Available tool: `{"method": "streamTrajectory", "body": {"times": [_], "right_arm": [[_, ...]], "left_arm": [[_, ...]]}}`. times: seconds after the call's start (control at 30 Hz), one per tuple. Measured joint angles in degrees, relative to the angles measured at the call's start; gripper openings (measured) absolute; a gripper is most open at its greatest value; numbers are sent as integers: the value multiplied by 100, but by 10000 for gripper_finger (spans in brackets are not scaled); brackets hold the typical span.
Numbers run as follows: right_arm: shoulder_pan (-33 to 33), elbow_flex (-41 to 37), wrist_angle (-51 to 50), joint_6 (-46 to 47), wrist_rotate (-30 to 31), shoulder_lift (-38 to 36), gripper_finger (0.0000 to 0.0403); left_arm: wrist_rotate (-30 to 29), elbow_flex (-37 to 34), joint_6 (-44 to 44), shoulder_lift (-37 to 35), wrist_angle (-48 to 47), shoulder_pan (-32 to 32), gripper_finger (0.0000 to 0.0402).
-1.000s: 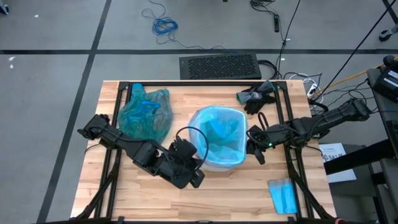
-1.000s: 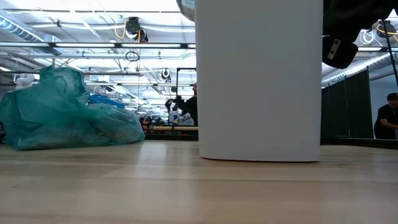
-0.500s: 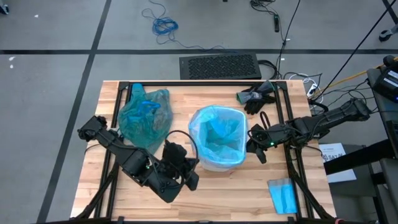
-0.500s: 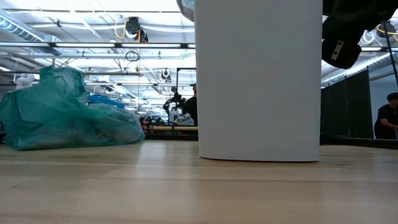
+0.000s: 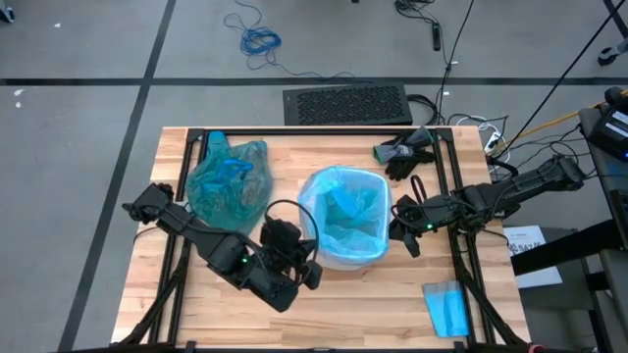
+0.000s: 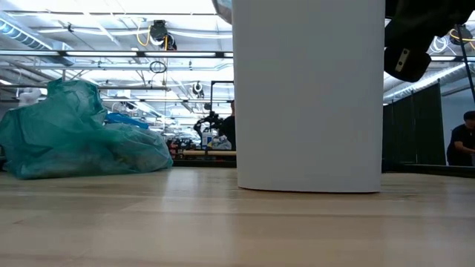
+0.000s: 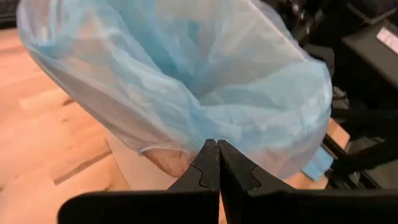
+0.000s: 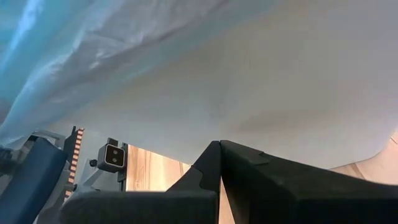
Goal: Place trash/remove bag and relplace
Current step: Insert the new blue trash bag into the trash bin
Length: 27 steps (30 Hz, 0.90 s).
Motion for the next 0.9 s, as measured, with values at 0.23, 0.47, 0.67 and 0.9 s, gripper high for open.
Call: {"method": "streamTrajectory", "body": {"times": [0.23,0.47,0.67,0.9], "right_arm": [[-3,0,0,42,71,0,0],[-29,0,2,42,76,0,0],[-108,0,4,21,75,0,0],[-111,0,4,-21,75,-1,0]], "left_arm": [[75,0,-137,14,-18,-77,0],[92,0,-378,36,-120,-155,0],[92,0,-439,38,-79,-219,0],[158,0,-567,51,-97,-273,0]]}}
